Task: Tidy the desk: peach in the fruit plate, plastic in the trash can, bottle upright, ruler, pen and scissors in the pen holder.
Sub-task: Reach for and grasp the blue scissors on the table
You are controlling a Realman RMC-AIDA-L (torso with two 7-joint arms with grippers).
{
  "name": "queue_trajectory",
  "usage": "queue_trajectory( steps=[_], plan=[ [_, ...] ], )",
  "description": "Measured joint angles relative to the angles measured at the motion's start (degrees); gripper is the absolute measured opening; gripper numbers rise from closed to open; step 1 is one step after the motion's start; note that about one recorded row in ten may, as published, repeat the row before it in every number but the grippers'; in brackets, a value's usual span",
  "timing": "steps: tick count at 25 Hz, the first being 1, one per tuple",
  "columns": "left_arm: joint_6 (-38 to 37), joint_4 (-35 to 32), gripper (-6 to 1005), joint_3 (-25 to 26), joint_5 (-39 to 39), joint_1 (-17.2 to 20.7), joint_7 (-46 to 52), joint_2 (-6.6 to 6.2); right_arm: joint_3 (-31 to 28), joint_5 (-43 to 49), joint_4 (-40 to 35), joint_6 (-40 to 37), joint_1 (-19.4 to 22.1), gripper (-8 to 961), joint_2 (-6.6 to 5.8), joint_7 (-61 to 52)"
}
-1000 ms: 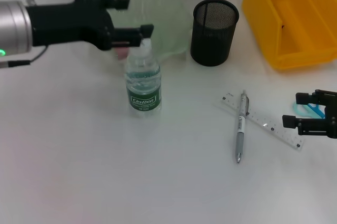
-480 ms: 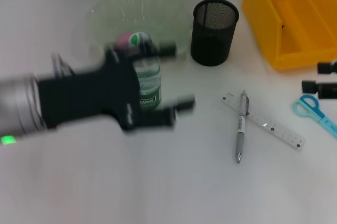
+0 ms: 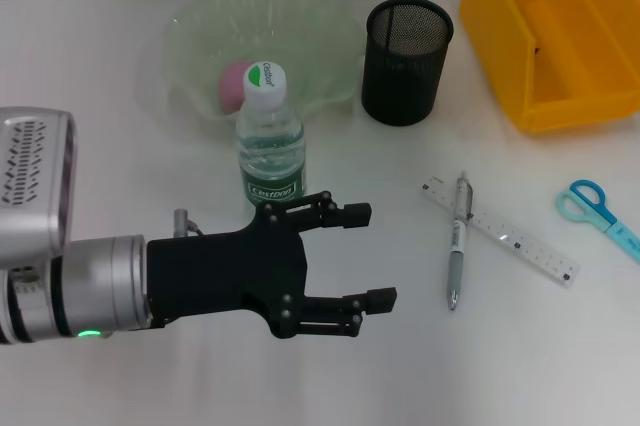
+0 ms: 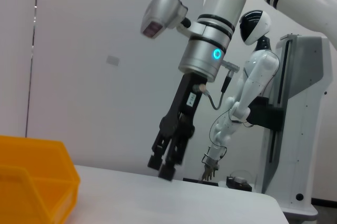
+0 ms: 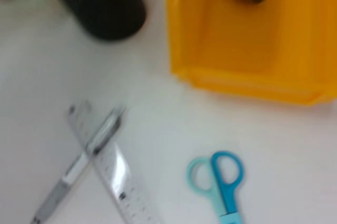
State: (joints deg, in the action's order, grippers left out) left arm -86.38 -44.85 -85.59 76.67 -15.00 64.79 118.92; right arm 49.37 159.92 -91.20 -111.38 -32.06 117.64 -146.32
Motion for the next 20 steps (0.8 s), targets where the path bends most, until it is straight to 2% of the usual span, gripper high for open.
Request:
queue_trajectory(
  steps=[3,6,20],
  plan=[
    [0.12,1.37,841,-0.03,-0.04,-1.18,-0.05,0.0,7.32,4.87,1.18,2.31,-0.01,753,1.68,-0.15],
    [0.03,1.42,841,-0.06,-0.06,-1.33,-0.09,-0.08,12.3,6.14,4.95,5.22,0.35,751,1.73,-0.83],
    [0.11,1.61,841,-0.11,-0.12,-1.64,-0.85,-0.12,12.41,3.08,15.82,14.39,0.05,743,1.39,11.65]
  ],
)
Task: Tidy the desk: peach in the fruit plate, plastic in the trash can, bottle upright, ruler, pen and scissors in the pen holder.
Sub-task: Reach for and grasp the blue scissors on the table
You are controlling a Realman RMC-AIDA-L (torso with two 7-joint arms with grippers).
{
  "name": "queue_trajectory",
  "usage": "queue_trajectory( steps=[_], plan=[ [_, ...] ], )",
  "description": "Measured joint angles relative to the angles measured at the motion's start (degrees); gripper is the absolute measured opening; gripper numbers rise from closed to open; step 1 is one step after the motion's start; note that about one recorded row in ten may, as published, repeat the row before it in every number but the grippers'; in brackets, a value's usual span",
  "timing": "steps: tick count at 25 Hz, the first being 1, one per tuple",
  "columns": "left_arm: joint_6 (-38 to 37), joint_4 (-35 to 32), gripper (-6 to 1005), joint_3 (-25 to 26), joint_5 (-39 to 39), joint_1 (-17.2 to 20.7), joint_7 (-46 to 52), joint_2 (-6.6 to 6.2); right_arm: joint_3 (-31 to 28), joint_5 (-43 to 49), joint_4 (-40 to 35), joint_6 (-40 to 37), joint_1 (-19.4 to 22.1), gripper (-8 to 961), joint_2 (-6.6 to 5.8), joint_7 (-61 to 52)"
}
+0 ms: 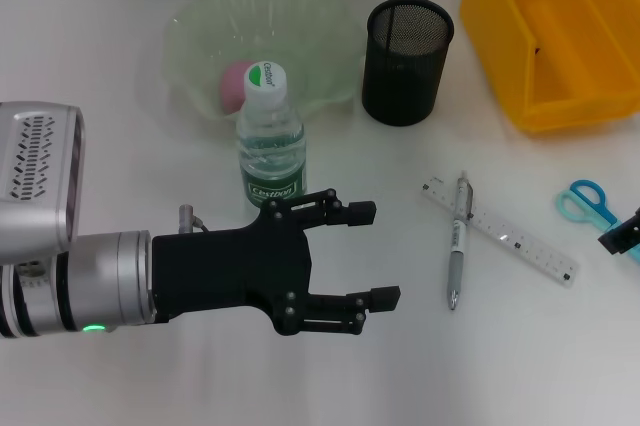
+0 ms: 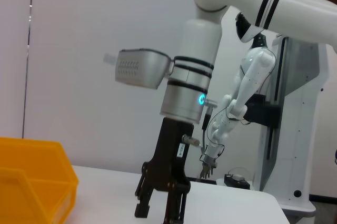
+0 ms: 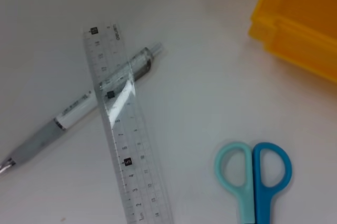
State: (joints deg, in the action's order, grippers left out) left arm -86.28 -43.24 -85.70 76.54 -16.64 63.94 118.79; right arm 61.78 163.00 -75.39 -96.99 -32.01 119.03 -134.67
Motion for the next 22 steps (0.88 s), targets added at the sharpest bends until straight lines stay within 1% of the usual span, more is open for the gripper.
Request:
queue_trajectory(
  steps=[5,17,22],
  plan=[
    [-0.14,0.04,842,0.0,0.0,-0.03,-0.03,0.03,-0.61,-0.03,4.53,2.66,-0.97,739,-0.35,0.19],
    [-0.35,0.09,842,-0.52,0.38,-0.06,-0.13,0.04,-2.87,-1.45,8.38,4.88,-1.32,732,-0.54,1.66],
    [-0.39,0.09,842,-0.62,0.41,-0.06,-0.13,0.04,-2.89,-1.45,8.46,5.26,-1.18,569,-0.56,1.71]
  ],
)
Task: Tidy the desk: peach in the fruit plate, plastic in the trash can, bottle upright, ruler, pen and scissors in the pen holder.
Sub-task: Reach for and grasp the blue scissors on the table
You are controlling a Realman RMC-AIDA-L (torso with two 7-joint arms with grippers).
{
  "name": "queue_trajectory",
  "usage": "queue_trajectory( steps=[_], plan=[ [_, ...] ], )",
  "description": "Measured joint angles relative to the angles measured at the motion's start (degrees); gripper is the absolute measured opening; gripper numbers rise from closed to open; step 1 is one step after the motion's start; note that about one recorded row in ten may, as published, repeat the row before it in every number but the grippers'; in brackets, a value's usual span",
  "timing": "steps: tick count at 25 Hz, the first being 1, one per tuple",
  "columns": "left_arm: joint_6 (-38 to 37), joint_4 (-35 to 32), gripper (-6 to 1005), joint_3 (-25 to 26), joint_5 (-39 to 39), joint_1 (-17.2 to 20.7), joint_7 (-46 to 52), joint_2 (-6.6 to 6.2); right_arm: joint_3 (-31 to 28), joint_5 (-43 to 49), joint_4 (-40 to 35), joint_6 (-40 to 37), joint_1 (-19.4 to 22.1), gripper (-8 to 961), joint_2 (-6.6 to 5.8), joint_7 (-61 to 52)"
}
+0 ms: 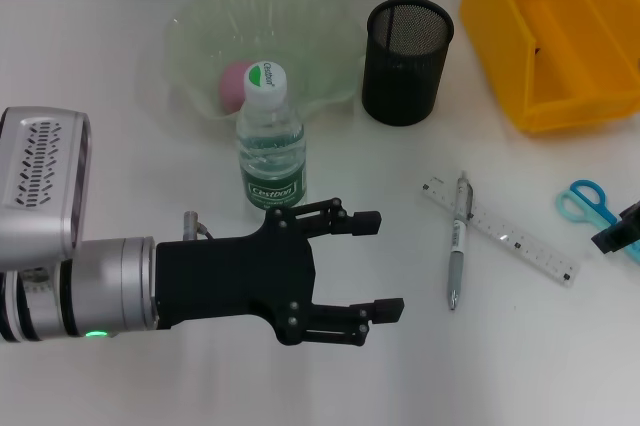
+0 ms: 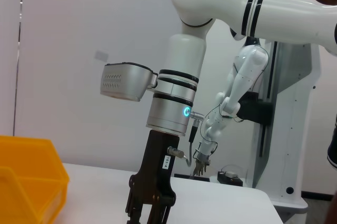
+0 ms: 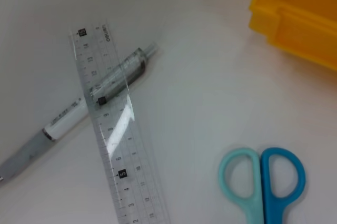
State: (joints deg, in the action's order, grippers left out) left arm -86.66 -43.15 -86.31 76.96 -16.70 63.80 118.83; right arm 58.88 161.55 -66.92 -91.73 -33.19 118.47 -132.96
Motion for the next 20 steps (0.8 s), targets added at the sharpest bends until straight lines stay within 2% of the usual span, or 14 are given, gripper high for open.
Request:
queue_trajectory(
  steps=[1,17,20],
  plan=[
    [0.0,0.0,842,-0.02,0.01,-0.02,0.0,0.0,0.0,0.06,0.01,0.04,0.01,536,0.0,0.0],
    [0.0,0.0,841,-0.09,0.04,-0.44,0.0,0.0,-1.54,0.21,2.76,1.76,-0.17,536,-0.69,-0.23],
    [0.0,0.0,841,-0.15,0.04,-0.44,0.0,0.0,-1.6,0.21,2.87,1.81,-0.2,508,-0.7,-0.25]
  ],
)
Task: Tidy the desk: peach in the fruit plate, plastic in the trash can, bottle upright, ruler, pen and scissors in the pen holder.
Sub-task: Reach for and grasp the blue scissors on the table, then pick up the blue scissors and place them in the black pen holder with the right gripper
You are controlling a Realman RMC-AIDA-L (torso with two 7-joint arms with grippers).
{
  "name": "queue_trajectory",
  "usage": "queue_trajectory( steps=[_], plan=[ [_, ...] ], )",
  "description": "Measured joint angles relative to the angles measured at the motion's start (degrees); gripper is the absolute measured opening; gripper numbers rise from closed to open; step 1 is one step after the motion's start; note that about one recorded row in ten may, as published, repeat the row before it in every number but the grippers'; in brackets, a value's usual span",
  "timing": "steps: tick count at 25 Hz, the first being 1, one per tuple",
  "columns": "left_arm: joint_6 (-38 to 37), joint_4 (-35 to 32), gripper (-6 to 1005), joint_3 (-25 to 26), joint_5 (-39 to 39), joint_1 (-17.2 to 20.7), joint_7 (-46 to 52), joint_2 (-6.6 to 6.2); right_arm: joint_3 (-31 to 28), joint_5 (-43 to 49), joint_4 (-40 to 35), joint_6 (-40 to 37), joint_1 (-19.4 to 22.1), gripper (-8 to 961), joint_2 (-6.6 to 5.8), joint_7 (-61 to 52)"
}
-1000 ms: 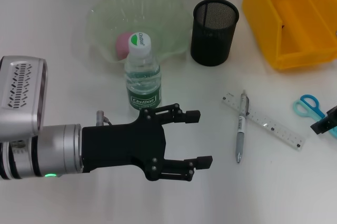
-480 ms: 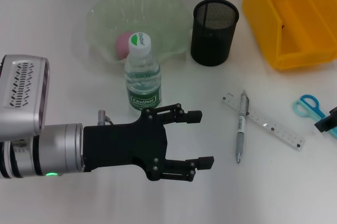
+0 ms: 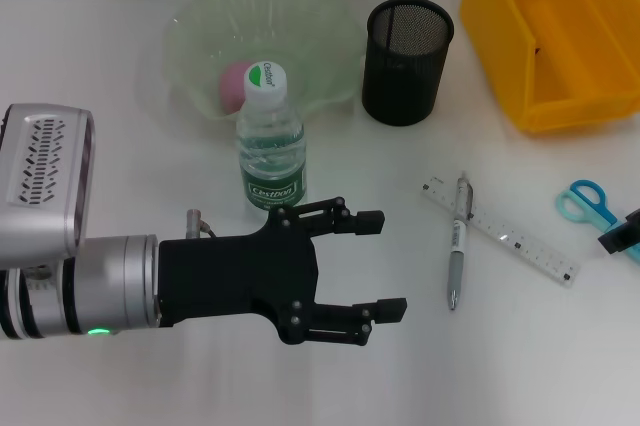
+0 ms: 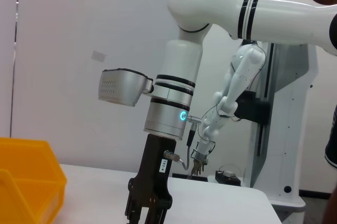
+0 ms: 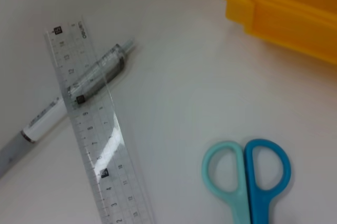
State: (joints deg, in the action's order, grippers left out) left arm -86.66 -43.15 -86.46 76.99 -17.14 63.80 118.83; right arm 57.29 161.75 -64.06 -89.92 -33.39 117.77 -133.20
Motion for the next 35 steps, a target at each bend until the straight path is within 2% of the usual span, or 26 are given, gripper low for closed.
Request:
queue_trajectory(
  steps=[5,11,24,27,32,34,35],
  plan=[
    [0.0,0.0,842,-0.02,0.0,0.0,0.0,0.0,0.01,0.09,0.16,0.02,-0.01,461,0.0,-0.05],
    [0.0,0.02,842,-0.02,0.0,0.0,0.0,0.0,-0.07,0.24,0.82,0.72,0.04,453,-0.03,-0.15],
    [0.0,0.09,842,-0.02,0.01,-0.13,0.0,-0.08,-0.28,0.03,3.89,1.52,-0.78,272,-0.63,-0.19],
    [0.01,0.09,842,-0.03,0.03,-0.18,0.0,-0.09,-1.81,-0.98,3.38,0.37,-0.71,225,-0.57,-0.03],
    [0.0,0.09,841,-0.03,0.07,-0.19,0.0,-0.09,-7.14,-7.47,-0.76,-2.66,-0.13,215,-0.99,1.54],
    [-0.01,0.09,841,-0.03,0.07,-0.22,0.0,-0.09,-10.9,-12.43,-2.65,-3.39,0.22,215,-1.26,2.75],
    [-0.01,0.09,841,-0.03,0.07,-0.22,0.0,-0.09,-14.06,-18.37,-3.86,-2.74,0.83,215,-1.3,4.55]
  ],
)
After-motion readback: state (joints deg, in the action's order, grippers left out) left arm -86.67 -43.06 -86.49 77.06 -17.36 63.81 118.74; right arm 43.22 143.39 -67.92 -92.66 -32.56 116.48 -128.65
